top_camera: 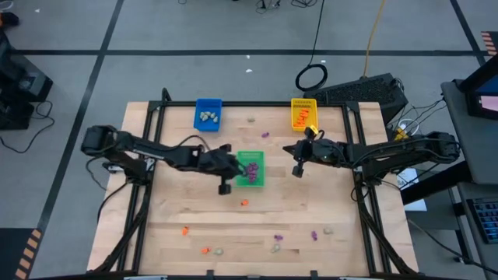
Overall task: Sort Halloween decoration
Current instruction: Put the white skull toy into the blue bin
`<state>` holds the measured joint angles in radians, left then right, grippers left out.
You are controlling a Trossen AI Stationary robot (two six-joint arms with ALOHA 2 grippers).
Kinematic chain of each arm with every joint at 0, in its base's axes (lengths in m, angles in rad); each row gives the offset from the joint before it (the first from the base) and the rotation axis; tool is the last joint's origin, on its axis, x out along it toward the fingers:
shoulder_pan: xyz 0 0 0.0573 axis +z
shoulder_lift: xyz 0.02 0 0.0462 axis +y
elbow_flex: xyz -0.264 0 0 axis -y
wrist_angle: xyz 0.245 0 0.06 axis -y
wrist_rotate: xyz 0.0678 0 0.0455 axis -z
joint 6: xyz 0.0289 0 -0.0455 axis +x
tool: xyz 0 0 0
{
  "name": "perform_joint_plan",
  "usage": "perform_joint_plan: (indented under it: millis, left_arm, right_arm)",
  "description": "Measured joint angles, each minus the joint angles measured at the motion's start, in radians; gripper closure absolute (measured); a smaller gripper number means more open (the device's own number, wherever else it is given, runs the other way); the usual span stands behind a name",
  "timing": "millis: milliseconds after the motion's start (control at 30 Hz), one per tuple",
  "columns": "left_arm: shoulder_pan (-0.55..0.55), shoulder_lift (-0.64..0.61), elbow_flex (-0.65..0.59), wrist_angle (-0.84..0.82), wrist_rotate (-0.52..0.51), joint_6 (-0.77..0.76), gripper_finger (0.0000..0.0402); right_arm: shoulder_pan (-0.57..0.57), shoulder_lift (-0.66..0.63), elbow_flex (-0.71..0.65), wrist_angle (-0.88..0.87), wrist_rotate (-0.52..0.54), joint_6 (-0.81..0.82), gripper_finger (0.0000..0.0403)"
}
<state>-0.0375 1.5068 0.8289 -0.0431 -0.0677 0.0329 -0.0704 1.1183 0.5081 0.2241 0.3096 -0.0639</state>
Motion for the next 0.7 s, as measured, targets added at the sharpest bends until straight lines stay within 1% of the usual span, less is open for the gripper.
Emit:
perform_joint_plan:
  millis: [100,167,267,300,367,533,633,700]
  left_arm:
    - [-0.034,-0.064,-0.065,0.014,-0.007,-0.017,0.0394]
    - [-0.055,-0.097,-0.098,0.021,-0.037,-0.056,0.0394]
    - [-0.080,-0.131,-0.150,0.019,-0.069,-0.091,0.0394]
    - [-0.086,-0.136,-0.168,0.047,-0.077,-0.101,0.0394]
    - [-0.092,-0.151,-0.217,0.118,-0.083,-0.111,0.0394]
    - [-0.094,-0.150,-0.324,0.304,-0.084,-0.132,0.0394]
    - [-0.078,-0.151,-0.370,0.402,-0.082,-0.131,0.0394]
    - [-0.063,-0.150,-0.403,0.467,-0.048,-0.127,0.0394]
  right_arm:
    - [0.000,0.000,0.000,-0.009,0.000,0.016,0.0403]
    - [0.000,0.000,0.001,-0.026,0.000,0.054,0.0403]
    - [0.002,0.000,0.001,-0.087,0.001,0.123,0.0395]
    - [0.004,0.000,0.001,-0.129,0.002,0.147,0.0389]
    - [0.009,-0.002,0.001,-0.227,0.004,0.206,0.0373]
    - [0.013,-0.016,0.001,-0.507,0.012,0.444,0.0319]
    - [0.013,-0.017,-0.001,-0.630,0.082,0.555,0.0286]
    - [0.013,-0.016,0.000,-0.683,0.122,0.600,0.0267]
